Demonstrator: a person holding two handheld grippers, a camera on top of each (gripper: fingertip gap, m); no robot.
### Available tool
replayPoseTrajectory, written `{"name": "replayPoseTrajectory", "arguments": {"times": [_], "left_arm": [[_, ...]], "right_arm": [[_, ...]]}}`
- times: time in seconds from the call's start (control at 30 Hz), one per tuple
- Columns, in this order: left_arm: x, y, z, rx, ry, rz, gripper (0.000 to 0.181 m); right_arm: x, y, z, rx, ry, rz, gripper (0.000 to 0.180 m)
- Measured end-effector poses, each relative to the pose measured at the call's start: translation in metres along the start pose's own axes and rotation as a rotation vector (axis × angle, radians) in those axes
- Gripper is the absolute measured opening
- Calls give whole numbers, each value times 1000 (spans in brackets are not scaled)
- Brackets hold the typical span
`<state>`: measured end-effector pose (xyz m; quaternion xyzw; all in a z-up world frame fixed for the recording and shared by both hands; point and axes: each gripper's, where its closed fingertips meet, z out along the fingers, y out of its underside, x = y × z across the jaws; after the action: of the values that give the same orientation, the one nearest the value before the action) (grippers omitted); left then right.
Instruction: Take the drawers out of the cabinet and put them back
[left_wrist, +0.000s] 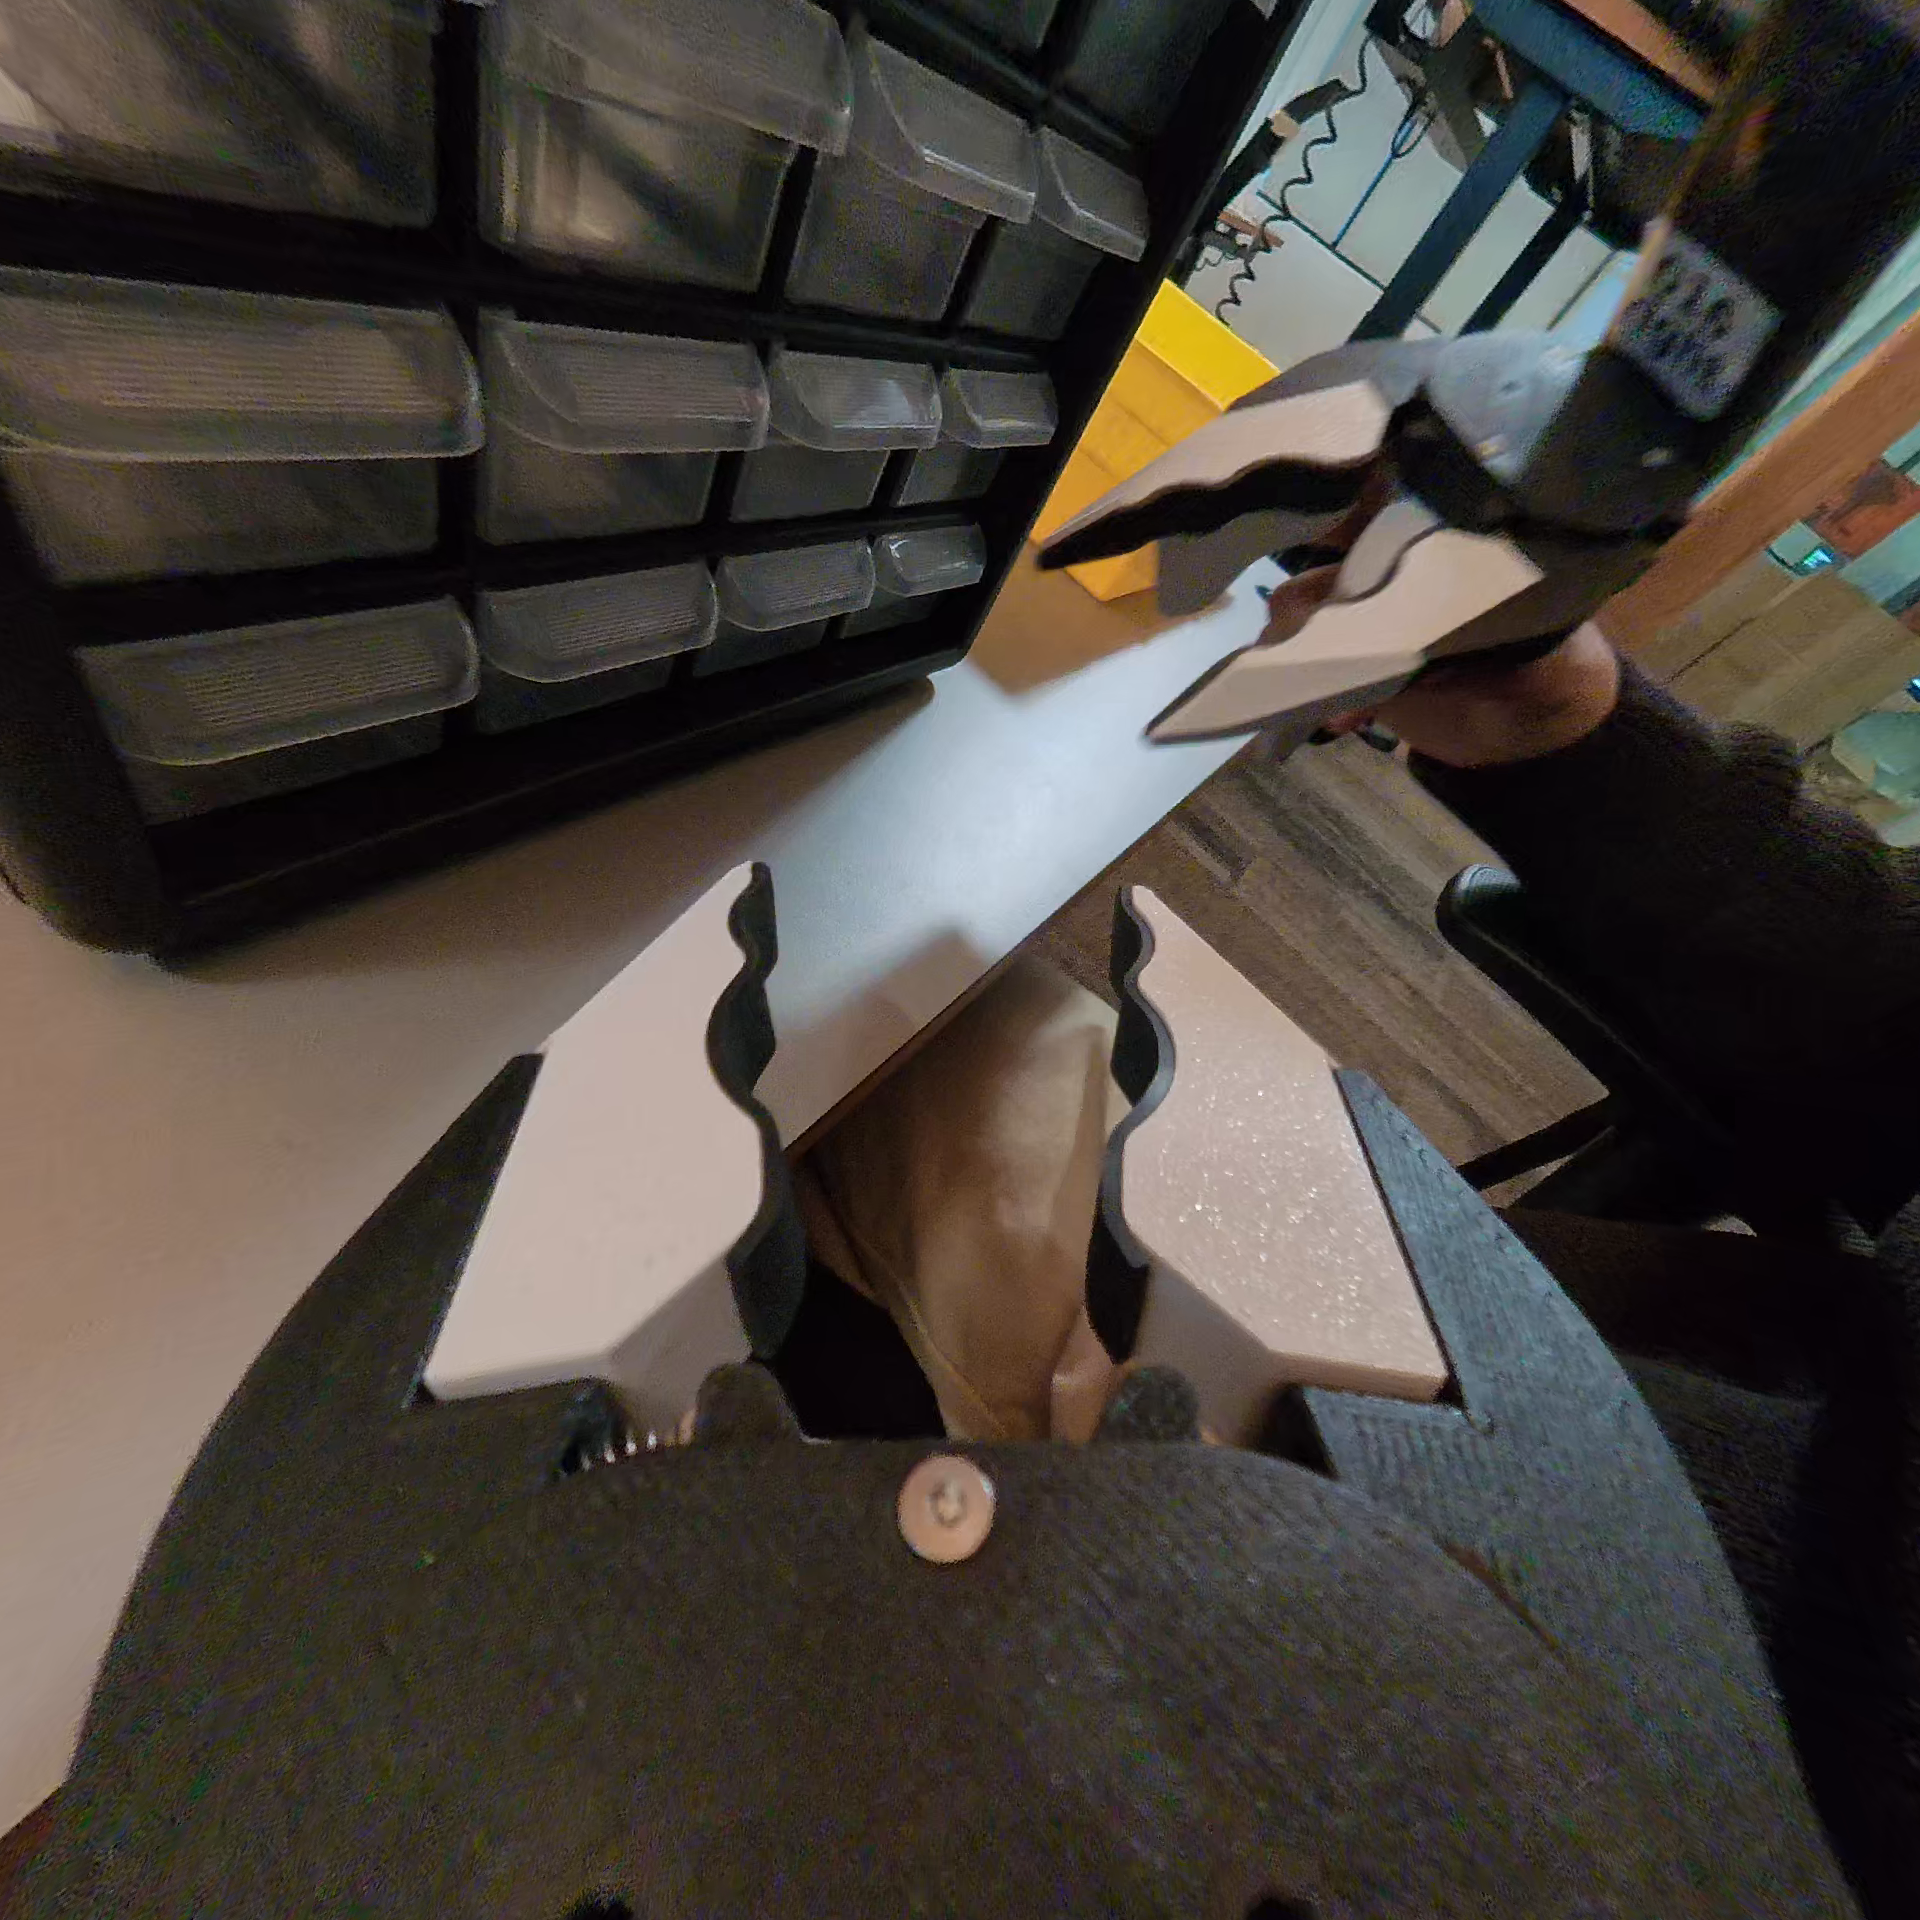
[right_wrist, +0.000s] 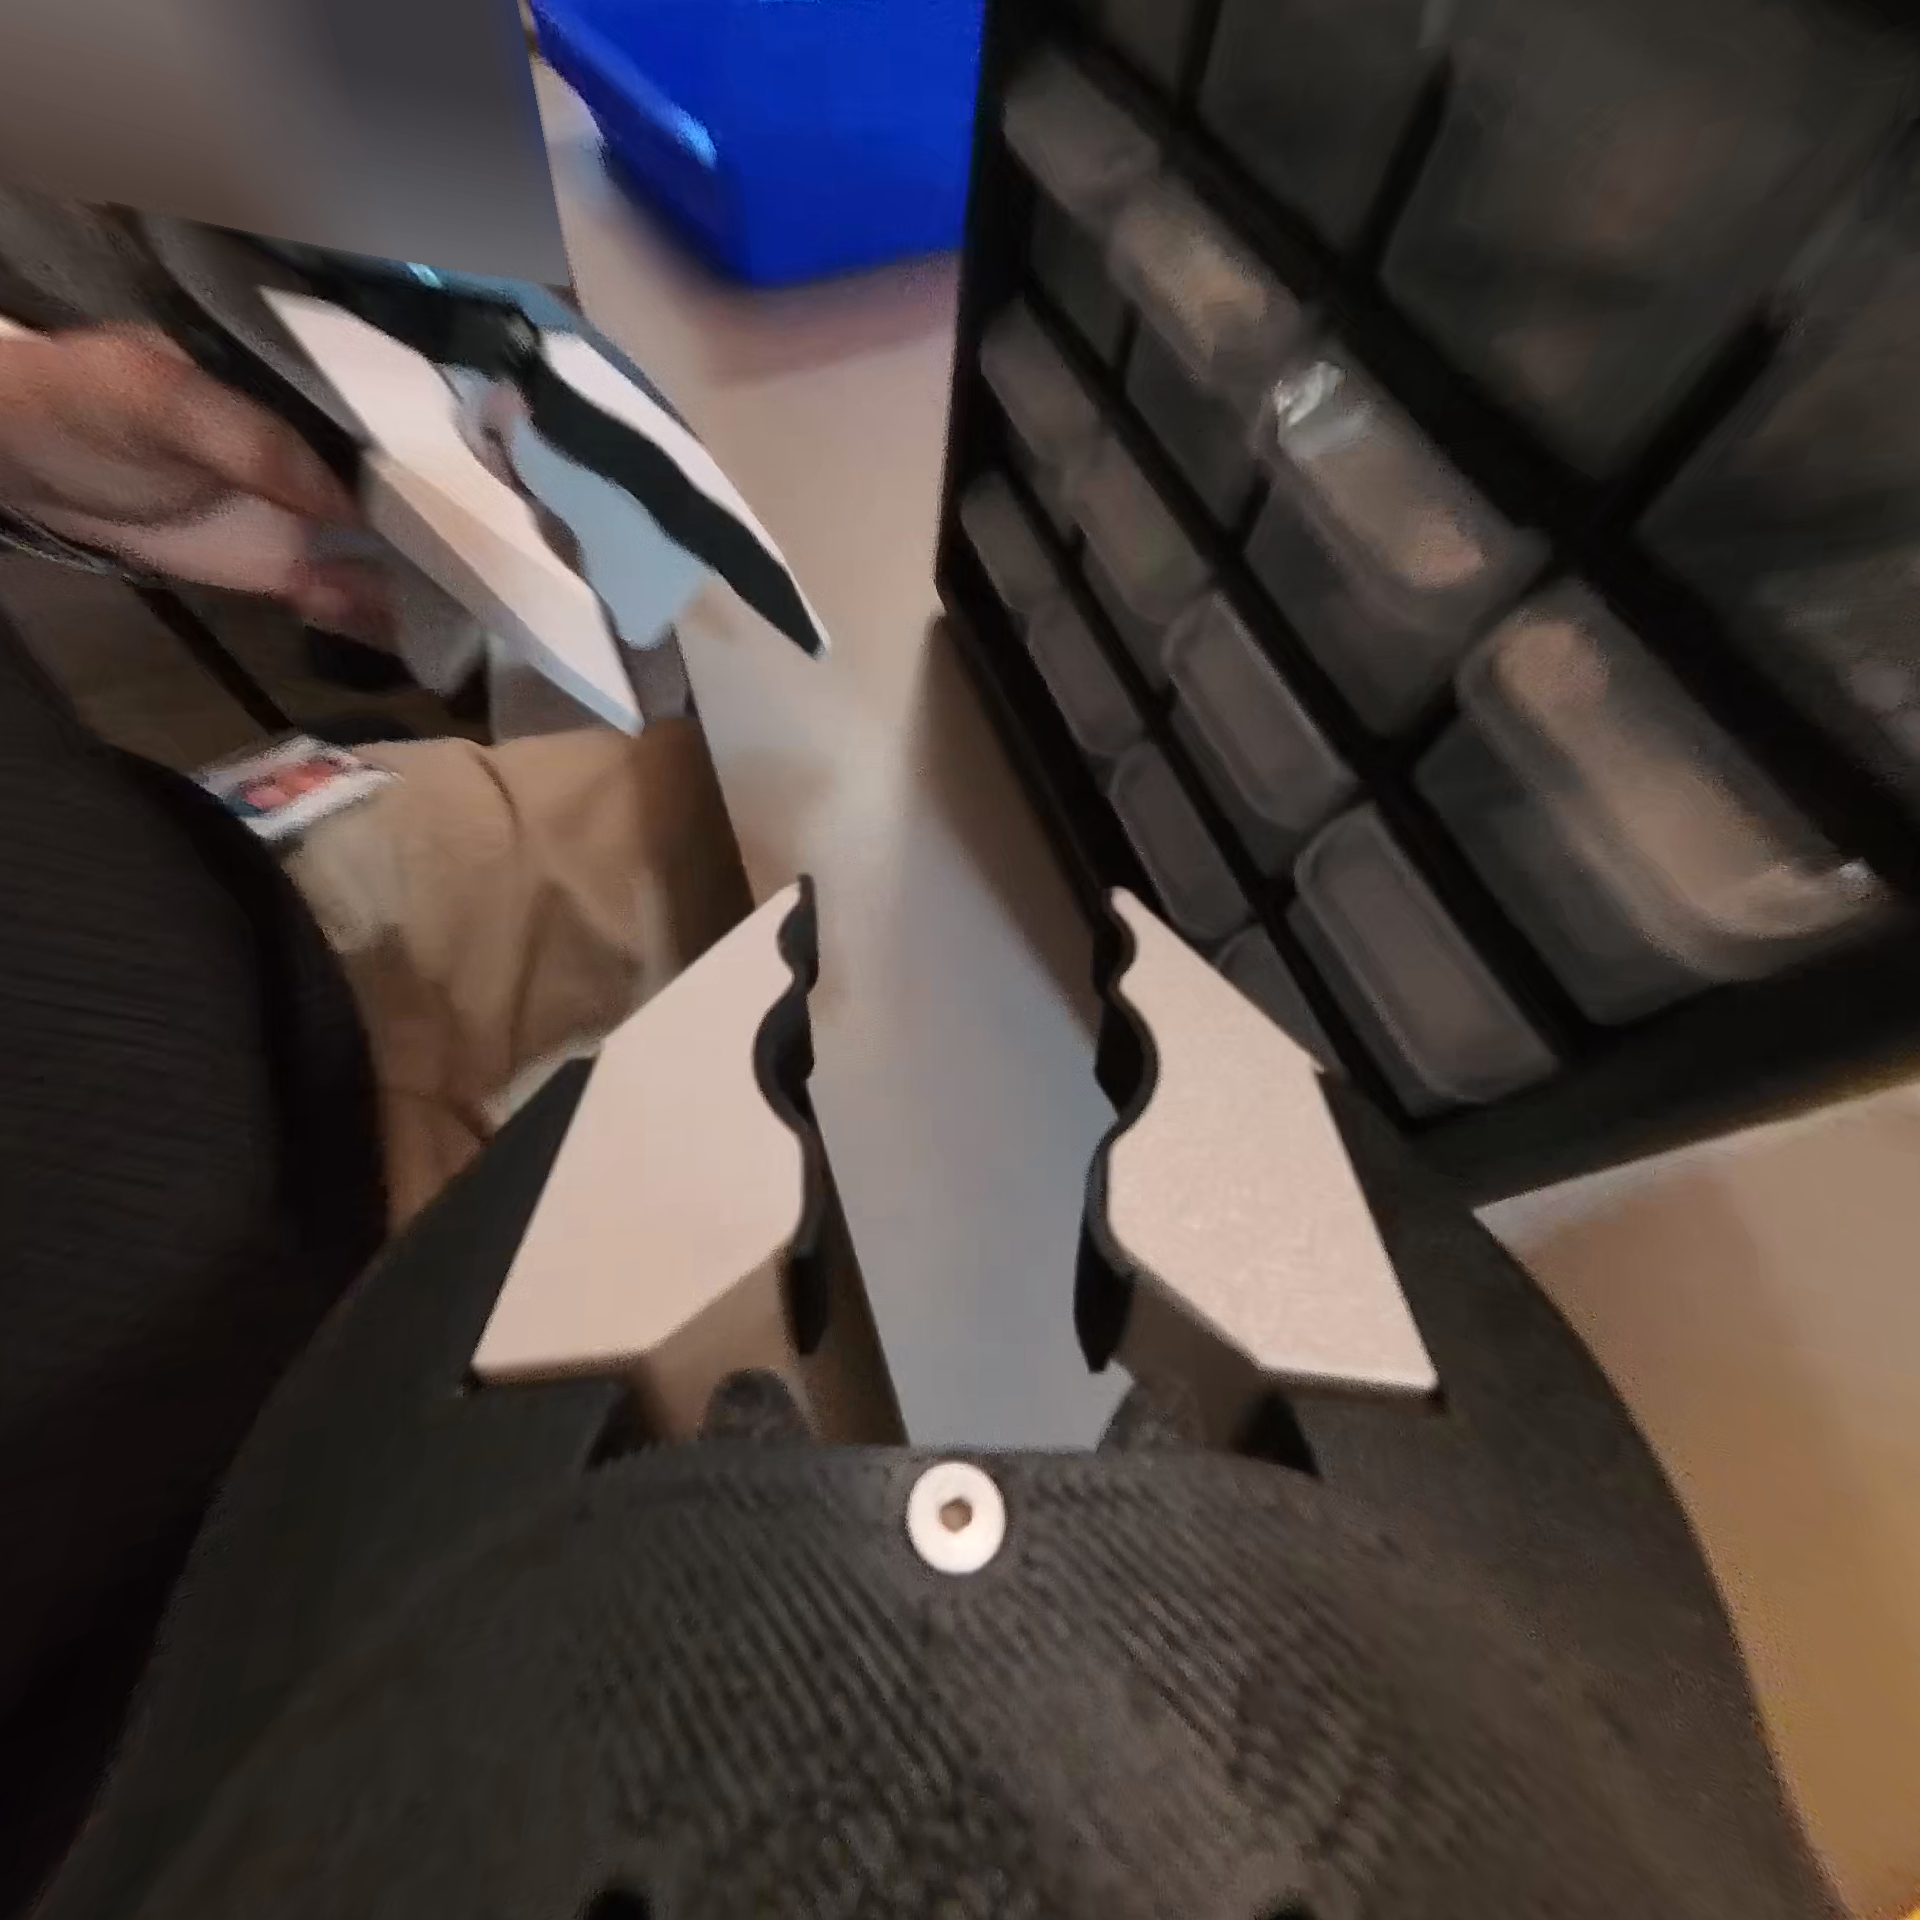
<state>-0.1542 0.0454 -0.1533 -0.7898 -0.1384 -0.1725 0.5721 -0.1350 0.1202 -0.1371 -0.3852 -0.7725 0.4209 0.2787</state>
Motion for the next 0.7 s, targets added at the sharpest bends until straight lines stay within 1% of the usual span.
{"name": "replayPoseTrajectory", "arguments": {"times": [0.07,0.1,0.17,0.23,0.3,0.4,0.43,0.57,0.63,0.7], "left_arm": [[-2,0,-1,0,-8,-3,62],[-2,0,-1,-1,-9,-8,62],[-2,1,0,-4,-4,-16,63],[-1,2,0,-9,3,-17,64],[2,3,0,-17,13,-5,67],[5,4,1,-21,30,-6,70],[5,3,1,-19,33,-8,70],[5,3,1,-20,30,-1,67],[5,3,0,-19,32,3,61],[6,3,-1,-20,39,13,51]], "right_arm": [[-4,-22,-18,92,-26,-7,46],[-1,-32,-28,141,-13,-9,45],[16,-45,-49,219,69,-13,44],[41,-50,-73,284,185,2,44],[62,-55,-100,387,261,71,47],[83,-53,-127,532,280,214,59],[89,-49,-131,560,286,248,62],[104,-33,-137,569,343,284,62],[108,-32,-143,578,370,288,60],[111,-31,-147,581,390,292,60]]}}
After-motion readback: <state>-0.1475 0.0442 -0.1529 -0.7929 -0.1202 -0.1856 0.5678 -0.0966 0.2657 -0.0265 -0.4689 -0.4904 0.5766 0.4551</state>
